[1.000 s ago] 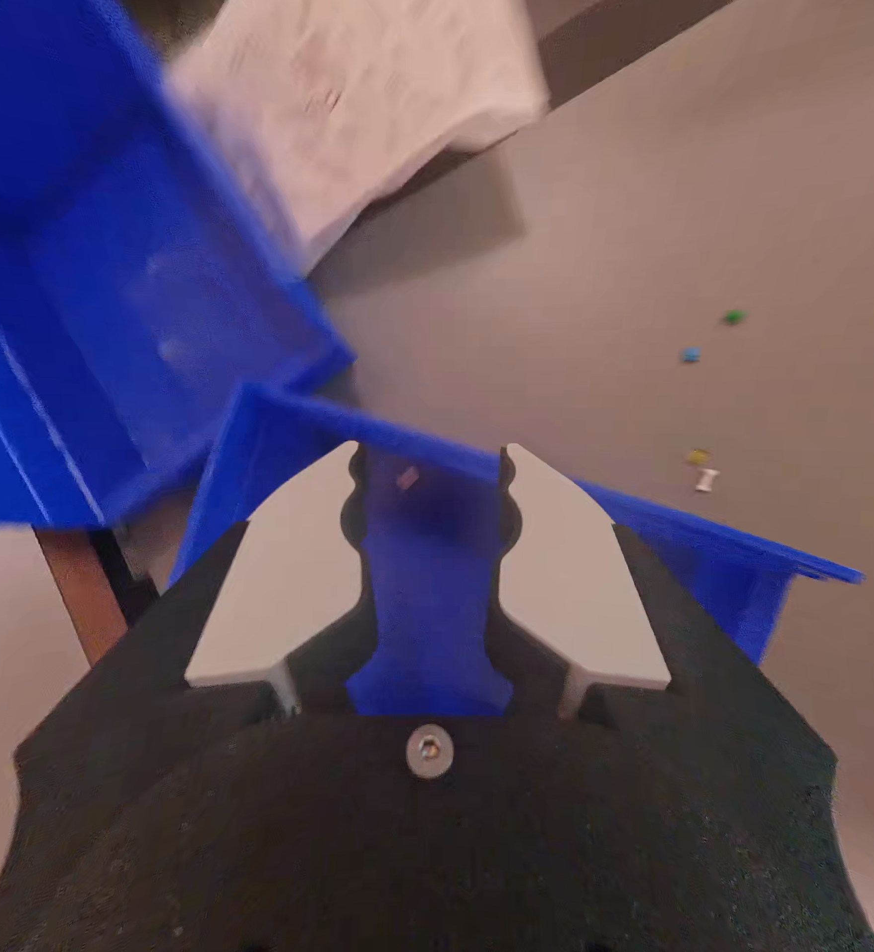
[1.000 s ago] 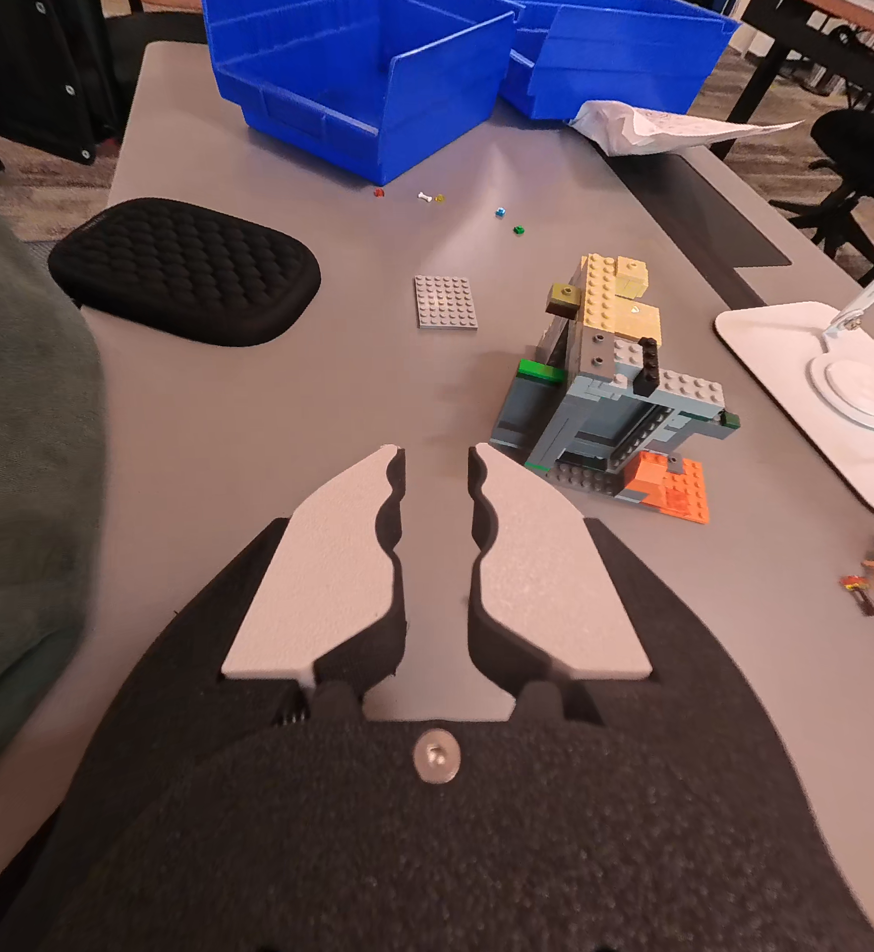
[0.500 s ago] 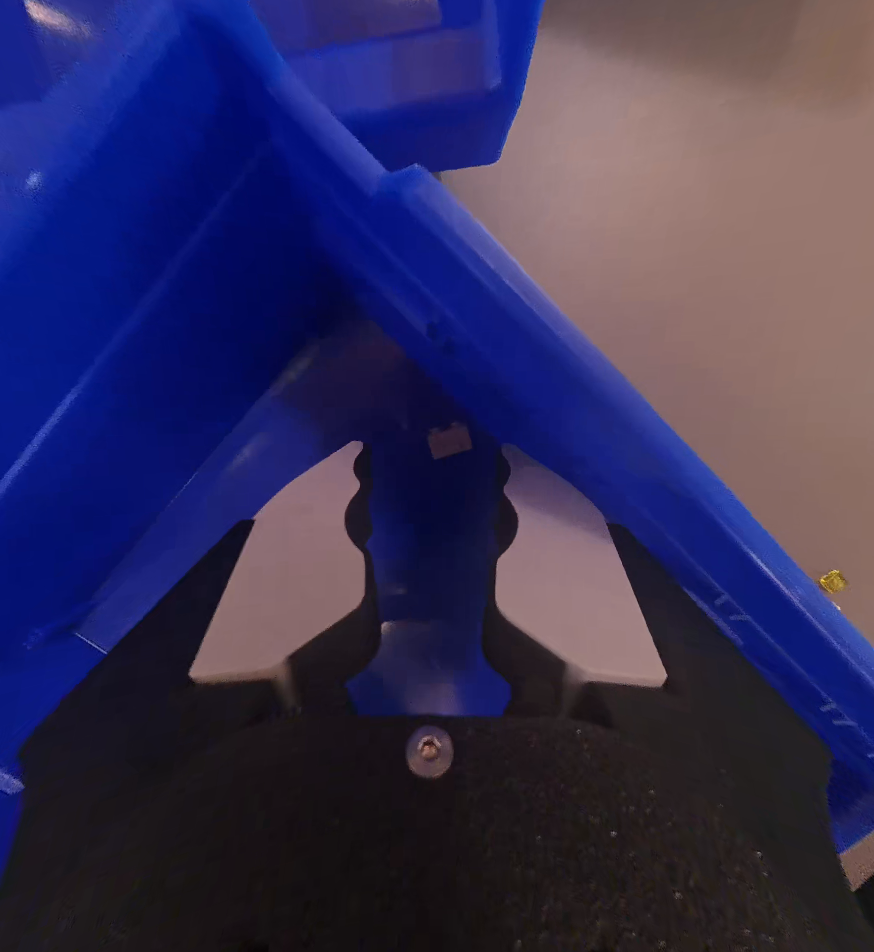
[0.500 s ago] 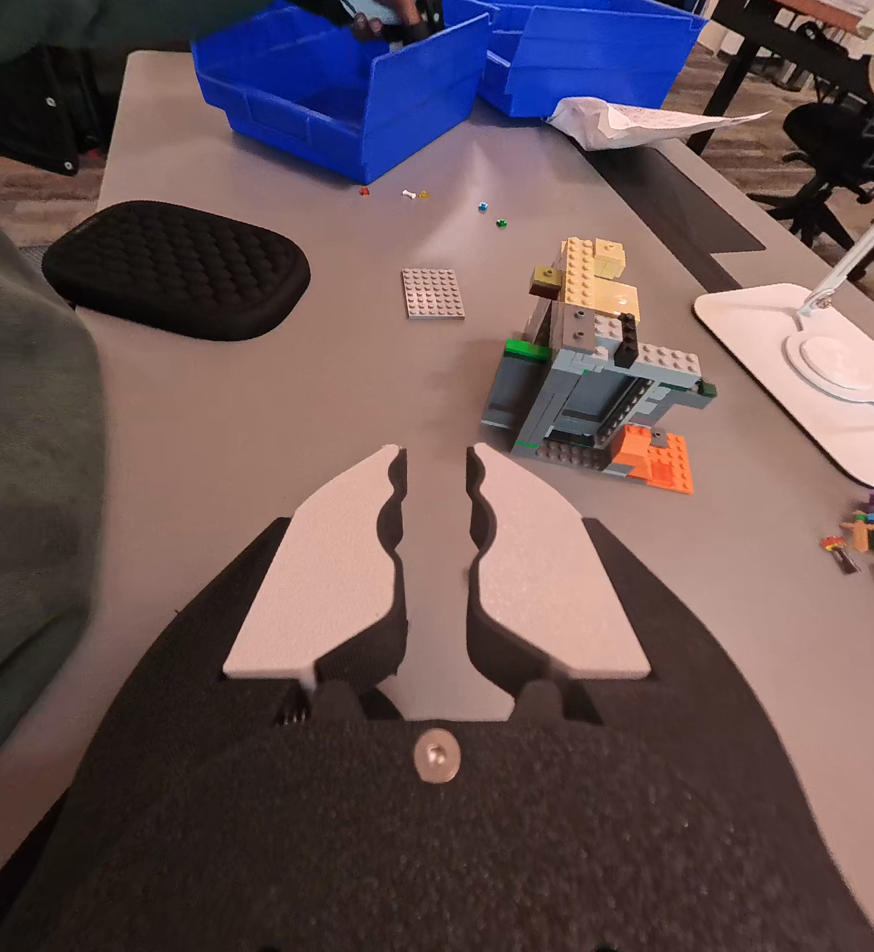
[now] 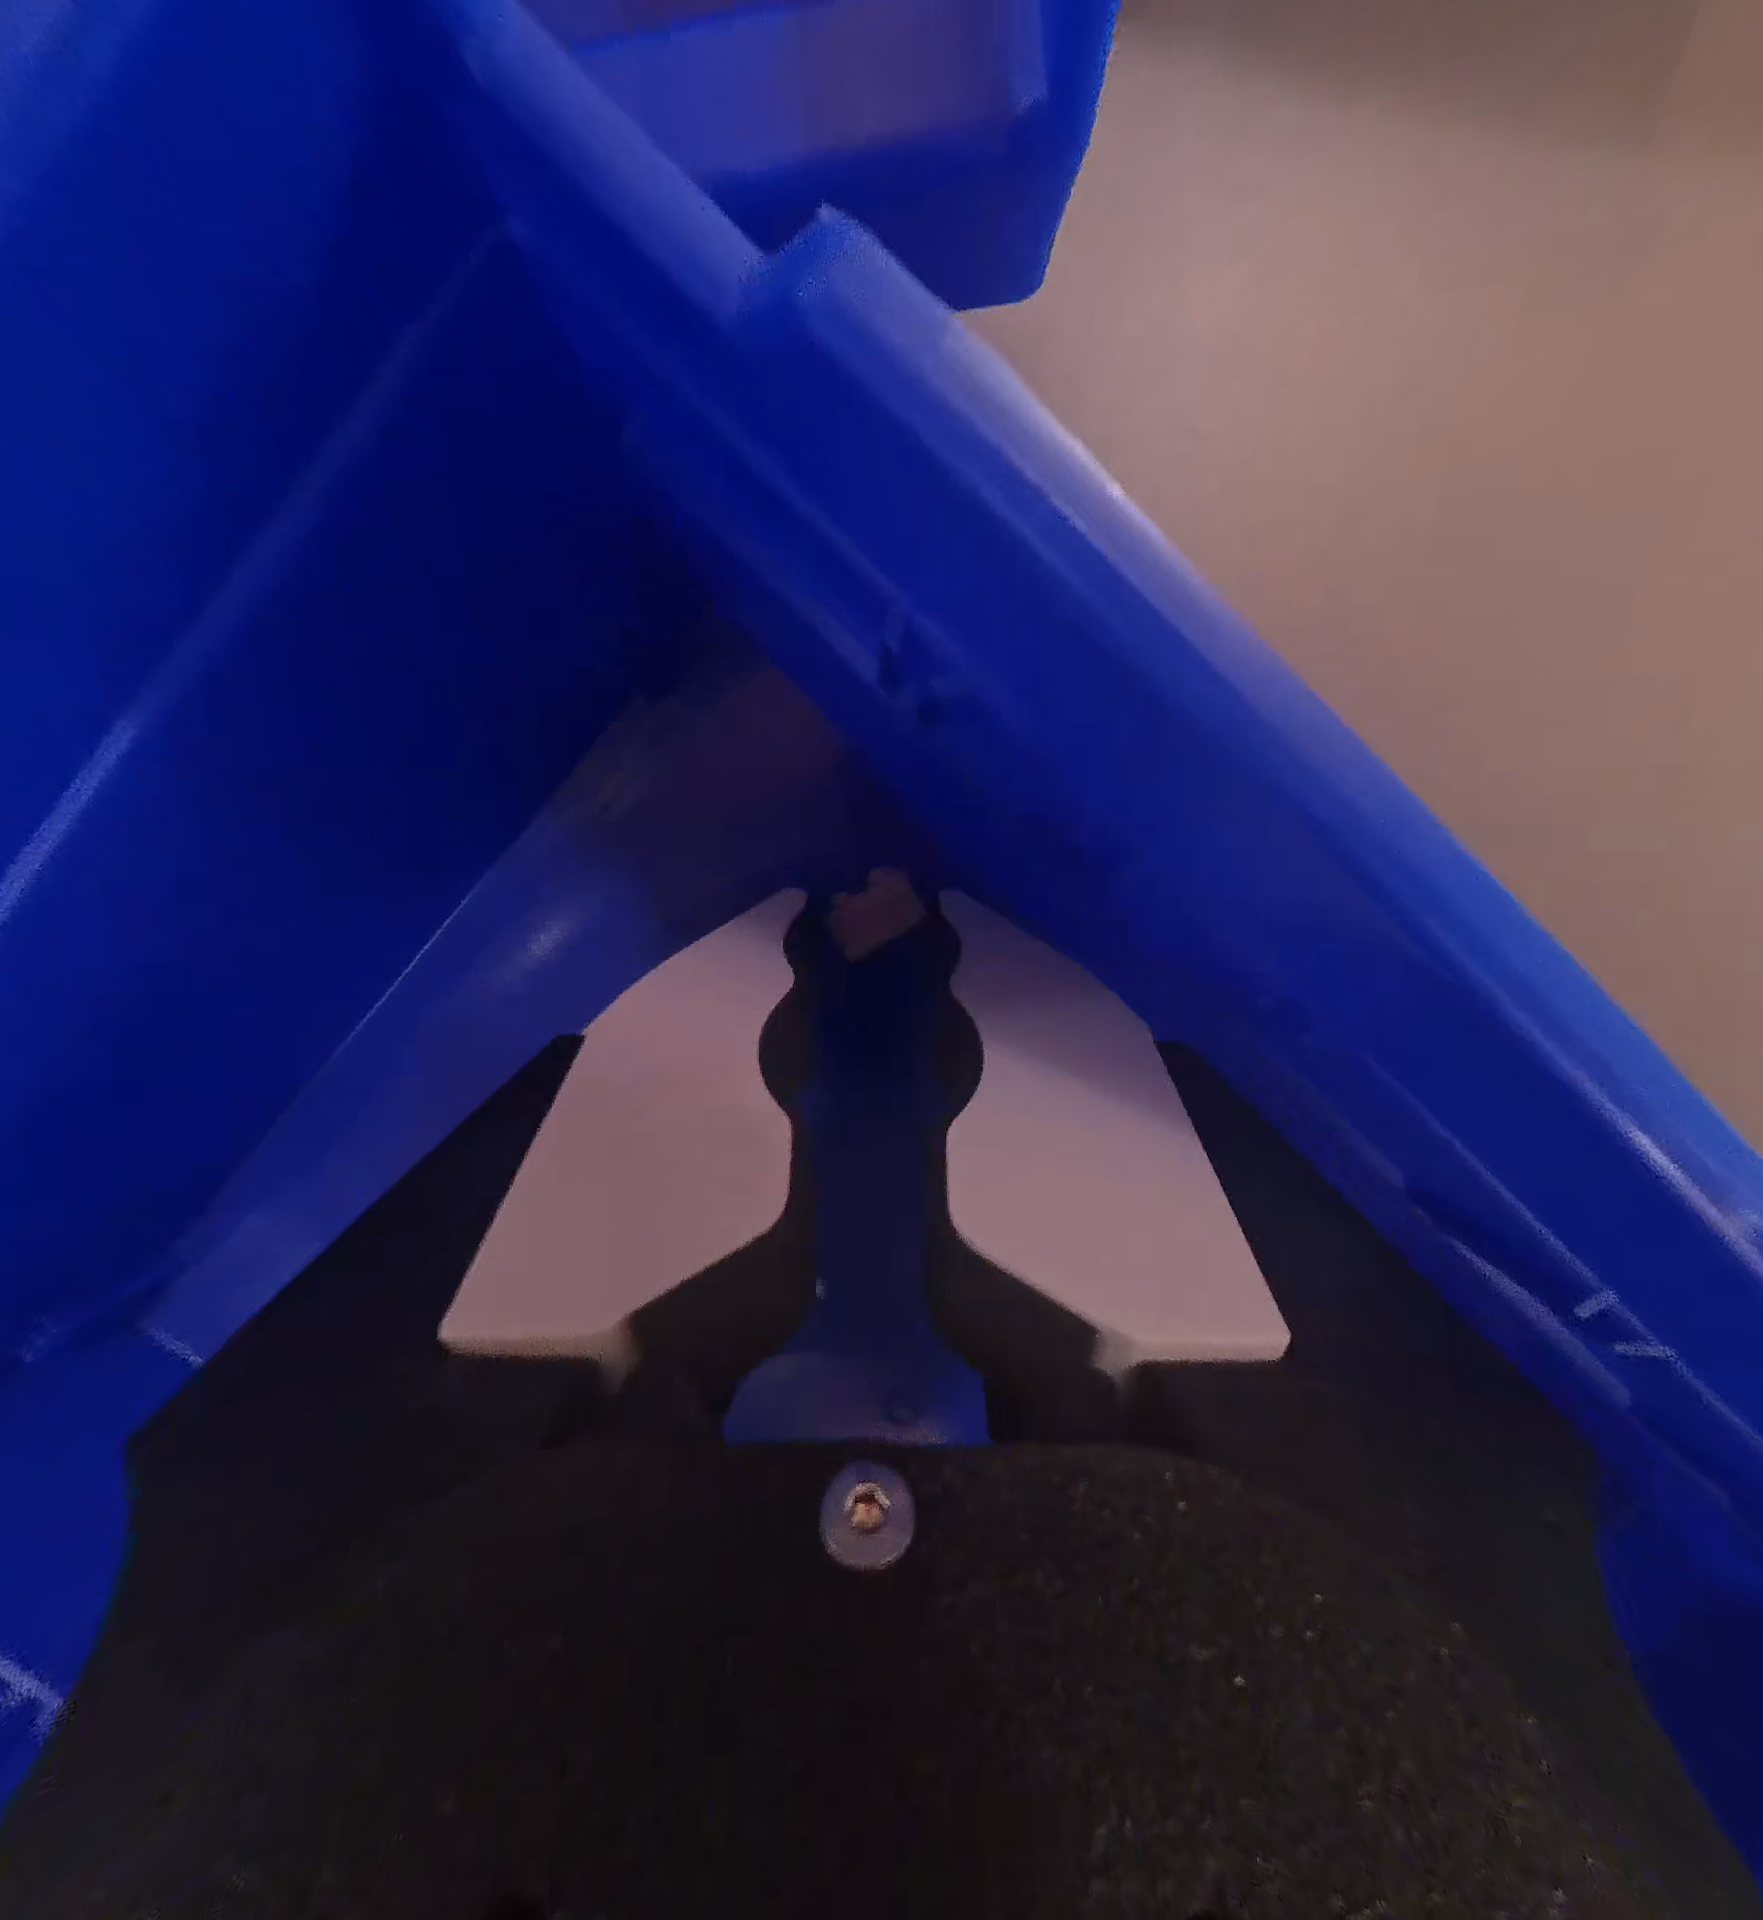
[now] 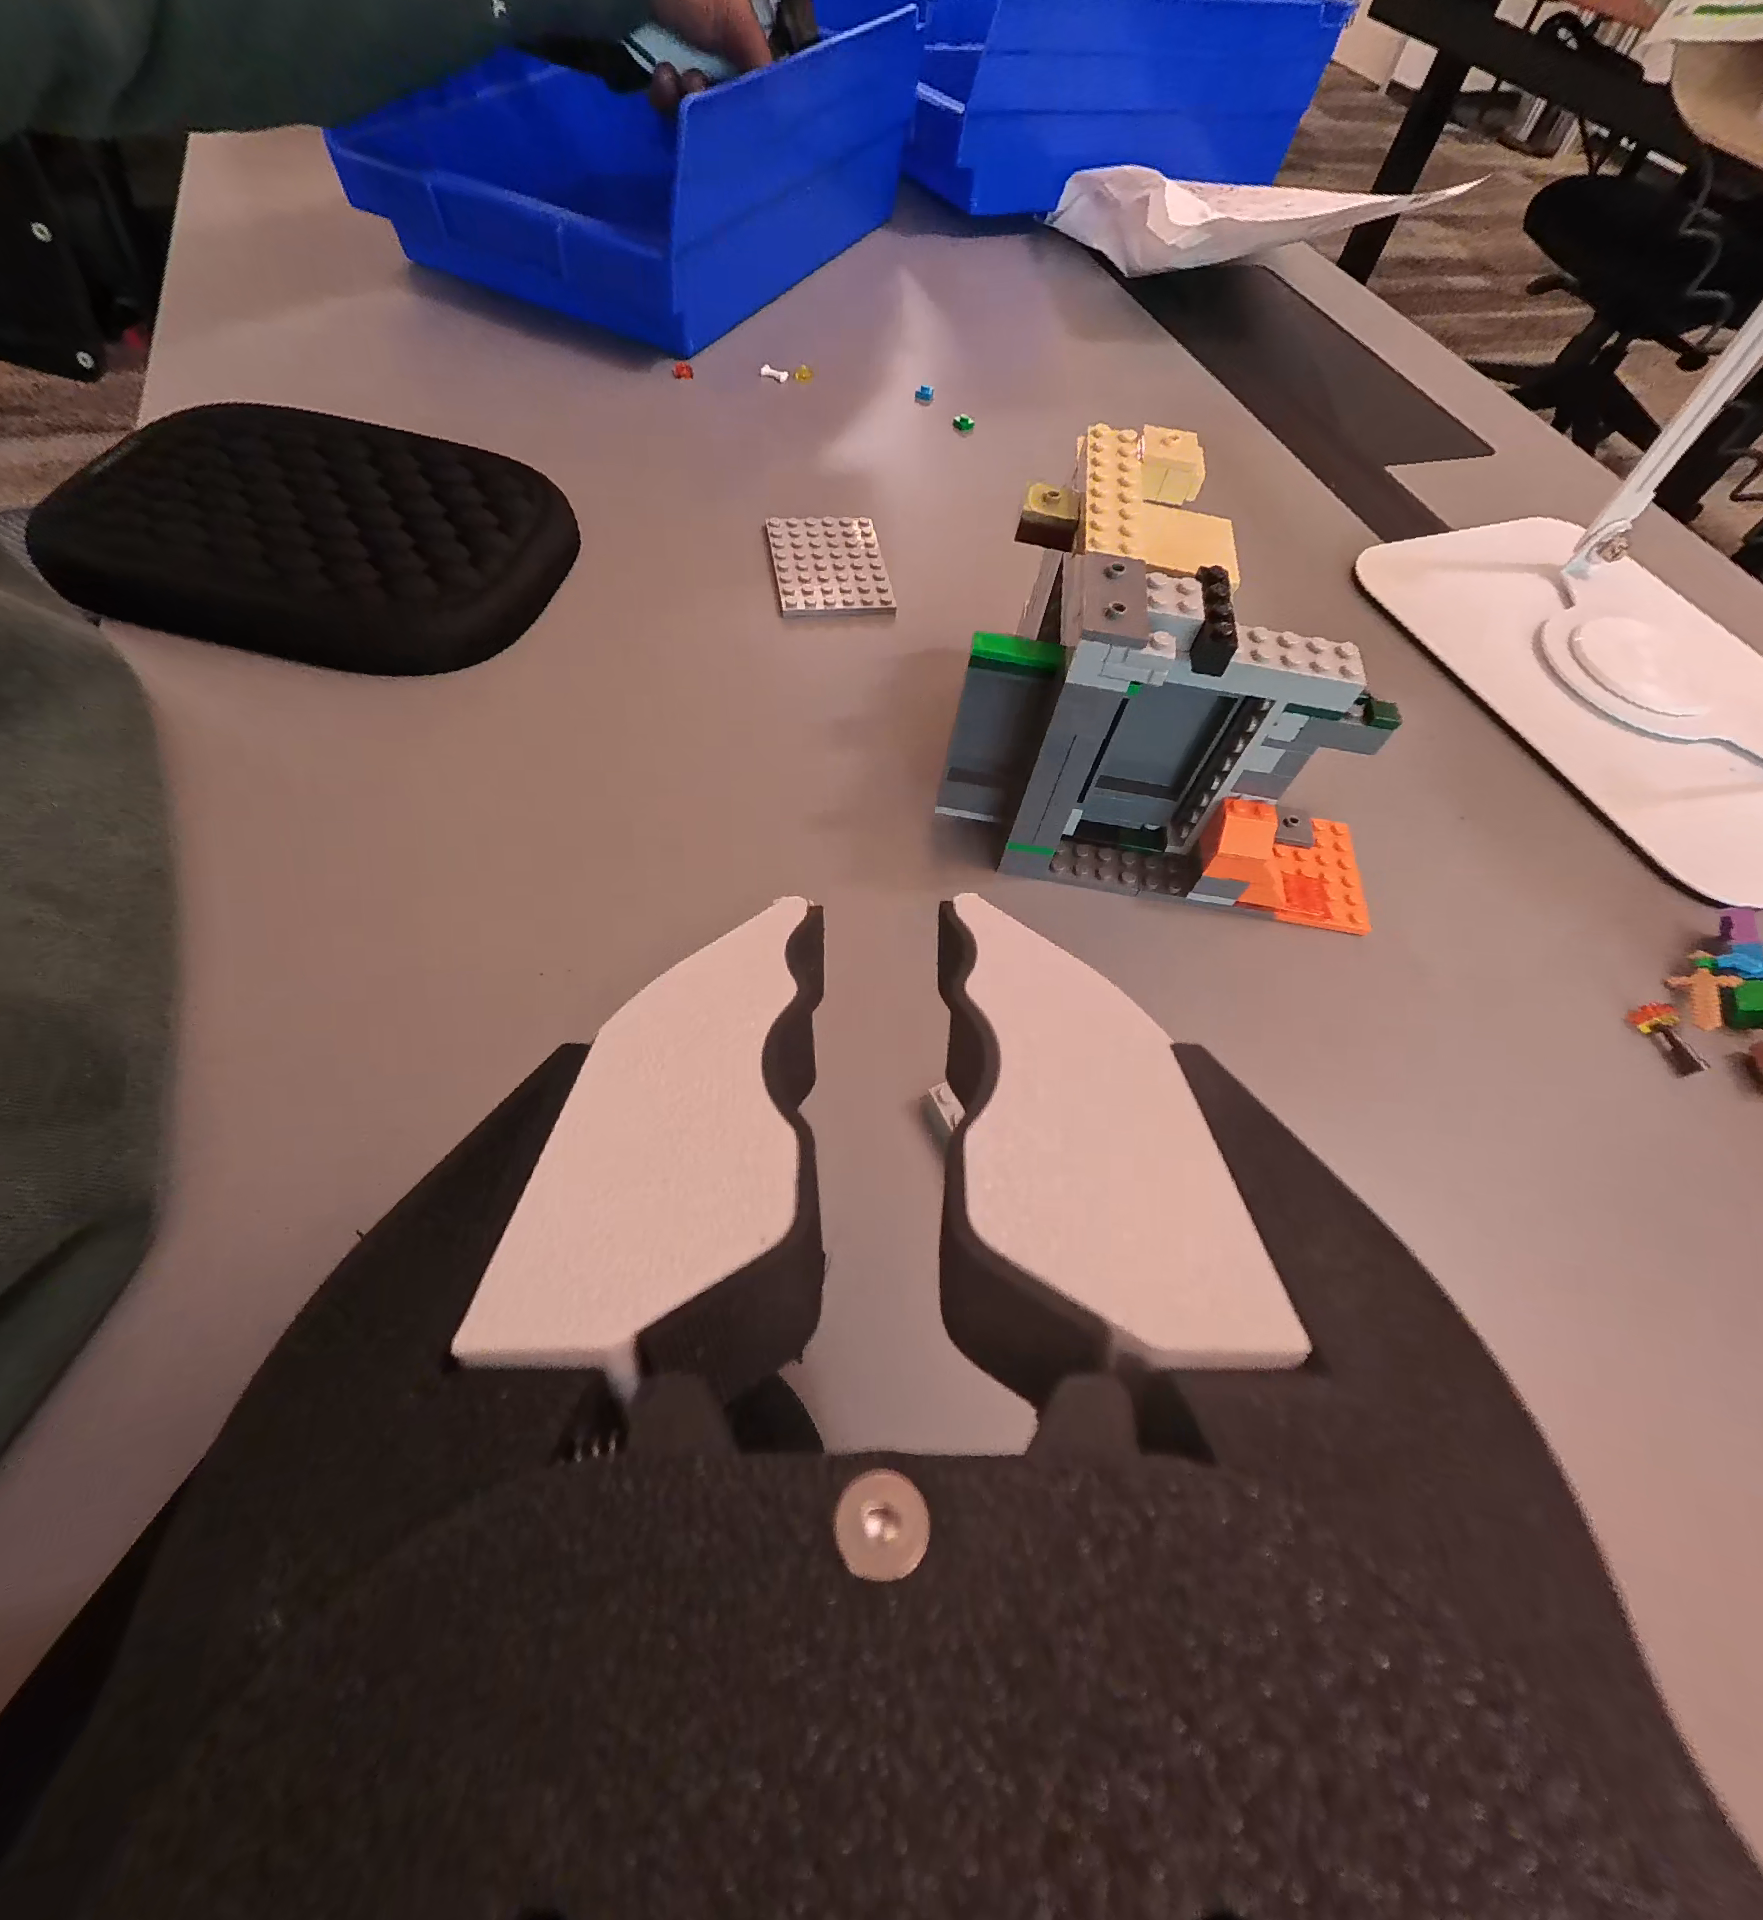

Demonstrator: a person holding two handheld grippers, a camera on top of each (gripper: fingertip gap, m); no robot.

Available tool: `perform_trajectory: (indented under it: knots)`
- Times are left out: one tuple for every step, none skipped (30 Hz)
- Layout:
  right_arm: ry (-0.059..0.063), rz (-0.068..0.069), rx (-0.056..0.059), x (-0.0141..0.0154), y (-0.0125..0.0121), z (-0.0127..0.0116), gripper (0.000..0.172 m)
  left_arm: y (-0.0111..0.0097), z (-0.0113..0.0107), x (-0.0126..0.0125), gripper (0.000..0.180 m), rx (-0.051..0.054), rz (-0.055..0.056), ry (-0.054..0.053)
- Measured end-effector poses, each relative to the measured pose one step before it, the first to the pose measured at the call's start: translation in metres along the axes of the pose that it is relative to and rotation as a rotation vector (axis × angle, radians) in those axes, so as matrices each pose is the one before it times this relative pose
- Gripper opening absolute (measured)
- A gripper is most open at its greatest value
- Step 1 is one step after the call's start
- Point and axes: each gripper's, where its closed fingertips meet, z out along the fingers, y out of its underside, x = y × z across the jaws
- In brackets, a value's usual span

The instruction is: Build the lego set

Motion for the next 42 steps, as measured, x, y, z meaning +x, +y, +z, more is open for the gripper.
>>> perform_trajectory:
  knots:
    - [0.0005, -0.0004, -0.0004, -0.00003, 0.00055, -0.00018, 0.021, 0.00076, -0.00173, -0.00244, 0.019, 0.0019, 0.0140, -0.0209]
    - [0.0008, -0.0009, -0.0006, 0.00010, 0.00044, -0.00036, 0.020, 0.00005, -0.00315, -0.00138, 0.019, 0.0077, 0.0078, -0.0105]
    - [0.0006, -0.0007, 0.0003, 0.00014, 0.00032, -0.00051, 0.020, -0.00112, -0.00506, -0.00152, 0.019, 0.0136, 0.0028, -0.0089]
    - [0.0004, 0.0005, 0.0008, 0.00026, 0.00029, -0.00048, 0.020, -0.00219, -0.00711, -0.00301, 0.019, 0.0189, 0.0080, -0.0180]
    - [0.0002, 0.0012, 0.0006, 0.00029, 0.00013, -0.00055, 0.020, -0.00315, -0.00894, -0.00455, 0.019, 0.0215, 0.0098, -0.0260]
    - [0.0004, 0.0002, 0.0000, 0.00035, 0.00016, -0.00051, 0.020, -0.00467, -0.01105, -0.00383, 0.019, 0.0290, 0.0110, -0.0201]
    - [0.0010, -0.0016, 0.0004, 0.00054, -0.00011, -0.00048, 0.020, -0.00706, -0.01324, -0.00181, 0.019, 0.0412, 0.0080, -0.0102]
    - [0.0015, -0.0018, 0.0009, 0.00061, -0.00018, -0.00044, 0.020, -0.00904, -0.01541, -0.00056, 0.019, 0.0495, 0.0102, -0.0100]
    - [0.0019, -0.0007, 0.0015, 0.00076, -0.00039, -0.00029, 0.020, -0.01063, -0.01664, 0.00144, 0.019, 0.0523, 0.0211, -0.0093]
    - [0.0012, 0.0002, 0.0025, 0.00074, -0.00041, 0.00003, 0.020, -0.01166, -0.01717, 0.00409, 0.019, 0.0535, 0.0279, -0.0058]
    - [-0.0001, 0.0008, 0.0032, 0.00049, -0.00054, 0.00040, 0.020, -0.01296, -0.01726, 0.00844, 0.019, 0.0565, 0.0281, 0.0059]
    - [-0.0006, 0.0014, 0.0044, 0.00037, -0.00074, 0.00081, 0.020, -0.01424, -0.01665, 0.01361, 0.019, 0.0600, 0.0283, 0.0226]
    - [-0.0011, 0.0026, 0.0061, 0.00011, -0.00109, 0.00119, 0.020, -0.01455, -0.01481, 0.01831, 0.018, 0.0588, 0.0348, 0.0336]
    - [-0.0023, 0.0034, 0.0074, -0.00021, -0.00161, 0.00178, 0.020, -0.01409, -0.01198, 0.02242, 0.018, 0.0550, 0.0411, 0.0407]
    - [-0.0033, 0.0028, 0.0084, -0.00061, -0.00207, 0.00204, 0.020, -0.01270, -0.00883, 0.02520, 0.018, 0.0449, 0.0427, 0.0458]
    - [-0.0044, 0.0008, 0.0085, -0.00108, -0.00238, 0.00241, 0.020, -0.01229, -0.00591, 0.02803, 0.018, 0.0460, 0.0429, 0.0534]
    - [-0.0036, -0.0012, 0.0070, -0.00127, -0.00244, 0.00260, 0.020, -0.01257, -0.00295, 0.03046, 0.018, 0.0524, 0.0379, 0.0615]
    - [-0.0021, -0.0017, 0.0068, -0.00136, -0.00274, 0.00256, 0.020, -0.01037, 0.00094, 0.03139, 0.018, 0.0431, 0.0301, 0.0623]
    - [-0.0036, -0.0006, 0.0082, -0.00175, -0.00313, 0.00240, 0.020, -0.00836, 0.00433, 0.03126, 0.018, 0.0350, 0.0267, 0.0594]
    - [-0.0033, 0.0015, 0.0062, -0.00164, -0.00305, 0.00227, 0.020, -0.00761, 0.00731, 0.03184, 0.018, 0.0377, 0.0296, 0.0632]
    - [-0.0015, 0.0011, 0.0033, -0.00132, -0.00258, 0.00191, 0.020, -0.00576, 0.01010, 0.03100, 0.018, 0.0329, 0.0262, 0.0624]
    - [0.0024, -0.0006, 0.0018, -0.00045, -0.00233, 0.00147, 0.020, -0.00344, 0.01282, 0.02864, 0.018, 0.0231, 0.0173, 0.0561]
    - [0.0065, -0.0010, -0.0011, 0.00060, -0.00164, 0.00112, 0.020, -0.00245, 0.01461, 0.02827, 0.018, 0.0241, 0.0101, 0.0656]
    - [0.0089, 0.0001, -0.0033, 0.00128, -0.00119, 0.00063, 0.020, -0.00094, 0.01566, 0.02612, 0.018, 0.0216, 0.0037, 0.0645]
    - [0.0130, 0.0019, -0.0034, 0.00243, -0.00089, 0.00035, 0.020, 0.00069, 0.01607, 0.02297, 0.018, 0.0178, 0.0012, 0.0583]
    - [0.0146, 0.0041, -0.0062, 0.00312, -0.00026, 0.00019, 0.020, 0.00162, 0.01608, 0.02151, 0.017, 0.0159, 0.0025, 0.0623]
    - [0.0139, 0.0031, -0.0089, 0.00335, 0.00046, -0.00006, 0.020, 0.00425, 0.01581, 0.01647, 0.017, 0.0035, 0.0018, 0.0421]
    - [0.0154, 0.0004, -0.0099, 0.00378, 0.00093, -0.00017, 0.020, 0.00537, 0.01473, 0.01310, 0.017, -0.0016, 0.0055, 0.0330]
    - [0.0151, -0.0008, -0.0088, 0.00372, 0.00127, -0.00024, 0.019, 0.00515, 0.01311, 0.01250, 0.018, 0.0018, 0.0038, 0.0392]
    - [0.0112, -0.0005, -0.0073, 0.00318, 0.00139, -0.00007, 0.019, 0.00388, 0.01054, 0.01160, 0.018, 0.0086, 0.0051, 0.0393]
    - [0.0061, 0.0008, -0.0064, 0.00221, 0.00157, 0.00005, 0.019, 0.00409, 0.00839, 0.00888, 0.018, 0.0028, 0.0038, 0.0257]
    - [0.0038, 0.0017, -0.0058, 0.00170, 0.00185, 0.00023, 0.019, 0.00524, 0.00660, 0.00664, 0.018, -0.0089, 0.0029, 0.0162]
    - [0.0029, 0.0023, -0.0050, 0.00122, 0.00203, 0.00078, 0.020, 0.00618, 0.00544, 0.00522, 0.018, -0.0191, 0.0028, 0.0120]
    - [-0.0005, 0.0038, -0.0032, 0.00060, 0.00212, 0.00116, 0.020, 0.00505, 0.00413, 0.00302, 0.018, -0.0127, 0.0077, -0.0024]
    - [-0.0034, 0.0065, -0.0017, 0.00007, 0.00208, 0.00189, 0.019, 0.00466, 0.00303, 0.00293, 0.018, -0.0129, 0.0115, -0.0014]
    - [-0.0035, 0.0067, -0.0020, -0.00016, 0.00199, 0.00231, 0.019, 0.00421, 0.00257, 0.00166, 0.018, -0.0136, 0.0094, -0.0072]
    - [-0.0036, 0.0041, -0.0007, -0.00049, 0.00160, 0.00251, 0.019, 0.00346, 0.00249, 0.00133, 0.018, -0.0093, 0.0094, -0.0093]
    - [-0.0031, 0.0017, -0.0004, -0.00082, 0.00158, 0.00259, 0.019, 0.00279, 0.00236, 0.00143, 0.018, -0.0055, 0.0088, -0.0084]
    - [-0.0048, -0.0009, -0.0036, -0.00130, 0.00195, 0.00260, 0.019, 0.00234, 0.00249, 0.00086, 0.018, -0.0030, 0.0089, -0.0106]
    - [-0.0123, -0.0013, -0.0124, -0.00270, 0.00311, 0.00298, 0.019, 0.00233, 0.00259, 0.00129, 0.018, -0.0040, 0.0092, -0.0073]
    - [-0.0179, 0.0016, -0.0165, -0.00384, 0.00334, 0.00318, 0.019, 0.00294, 0.00282, 0.00205, 0.018, -0.0116, 0.0087, -0.0019]
    - [-0.0136, 0.0040, -0.0099, -0.00373, 0.00230, 0.00322, 0.019, 0.00218, 0.00248, 0.00151, 0.018, -0.0084, 0.0117, -0.0074]
